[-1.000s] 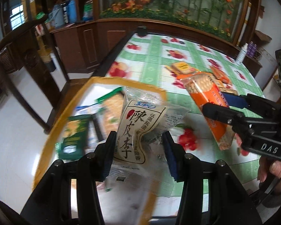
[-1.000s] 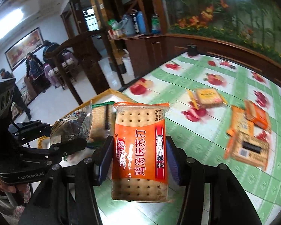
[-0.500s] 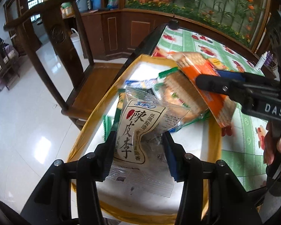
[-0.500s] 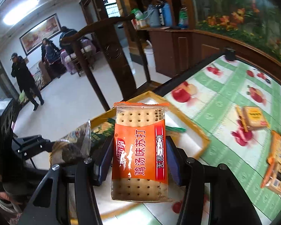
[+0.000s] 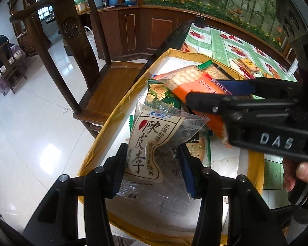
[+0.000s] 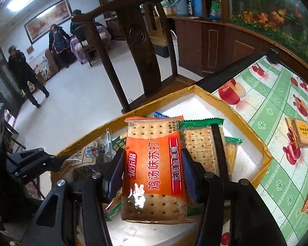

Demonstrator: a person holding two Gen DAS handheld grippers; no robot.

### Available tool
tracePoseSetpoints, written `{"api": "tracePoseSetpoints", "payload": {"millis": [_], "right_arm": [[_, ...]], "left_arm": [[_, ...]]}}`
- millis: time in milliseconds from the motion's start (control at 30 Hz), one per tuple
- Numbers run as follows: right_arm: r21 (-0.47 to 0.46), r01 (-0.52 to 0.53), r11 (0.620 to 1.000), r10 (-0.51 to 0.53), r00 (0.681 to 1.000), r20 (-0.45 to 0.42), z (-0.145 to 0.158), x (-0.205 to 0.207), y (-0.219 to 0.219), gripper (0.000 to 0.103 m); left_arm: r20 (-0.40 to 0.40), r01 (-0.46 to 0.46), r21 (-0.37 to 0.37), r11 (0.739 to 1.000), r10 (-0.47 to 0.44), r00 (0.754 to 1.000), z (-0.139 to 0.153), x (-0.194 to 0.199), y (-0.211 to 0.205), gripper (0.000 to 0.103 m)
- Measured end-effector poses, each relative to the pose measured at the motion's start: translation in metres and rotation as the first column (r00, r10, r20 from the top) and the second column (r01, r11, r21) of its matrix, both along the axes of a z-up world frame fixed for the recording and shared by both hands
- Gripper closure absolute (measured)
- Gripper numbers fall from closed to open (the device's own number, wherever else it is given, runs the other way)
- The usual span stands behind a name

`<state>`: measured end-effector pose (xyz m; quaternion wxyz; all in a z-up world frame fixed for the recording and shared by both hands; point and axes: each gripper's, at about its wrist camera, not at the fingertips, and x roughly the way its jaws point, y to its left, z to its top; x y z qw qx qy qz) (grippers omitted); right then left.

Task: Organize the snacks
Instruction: 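Lower both packs into the box and open both grippers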

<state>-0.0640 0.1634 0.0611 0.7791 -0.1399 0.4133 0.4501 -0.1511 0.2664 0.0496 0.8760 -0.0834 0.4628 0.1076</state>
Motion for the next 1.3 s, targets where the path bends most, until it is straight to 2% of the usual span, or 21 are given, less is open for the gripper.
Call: {"api": "tracePoseSetpoints", "payload": {"millis": [267,300,367,433,667,933,1100,1300], "right_arm": [[0.042,0.014,0.999,-0.013,0.999,-0.039,0.002,-0.002,-0.007,0.048],[0.049,0.016,0.999,-0.015,0.999,-0.037,0.004,-0.002,-0.010,0.048],[0.067,0.018,0.998,-0.016,0.999,-0.029,0.009,-0.003,-0.013,0.044],[0.076,0.019,0.997,-0.018,1.000,-0.022,0.013,-0.004,-0.016,0.039],[0.080,0.039,0.996,-0.039,0.999,0.000,0.017,-0.005,-0.028,0.039],[0.078,0.107,0.991,-0.110,0.993,0.037,0.021,-0.001,-0.049,0.036],[0.088,0.152,0.984,-0.156,0.987,0.036,0.024,0.003,-0.069,0.031],[0.103,0.206,0.973,-0.209,0.978,0.019,0.023,0.012,-0.097,0.031]], "left_arm": [[0.000,-0.032,0.032,0.999,0.032,0.999,0.001,-0.003,0.000,0.050],[0.002,-0.036,0.036,0.999,0.036,0.999,0.001,-0.003,0.001,0.049],[0.016,-0.048,0.047,0.998,0.047,0.999,0.004,-0.003,0.001,0.038],[0.035,-0.049,0.050,0.998,0.048,0.998,0.008,-0.005,0.001,0.033],[0.066,-0.062,0.083,0.995,0.056,0.996,0.017,-0.003,-0.006,0.026],[0.094,-0.054,0.093,0.994,0.046,0.995,0.028,0.001,-0.020,0.022],[0.114,-0.038,0.094,0.995,0.027,0.993,0.036,0.003,-0.032,0.022],[0.126,-0.003,0.090,0.996,-0.009,0.992,0.045,0.005,-0.052,0.021]]}}
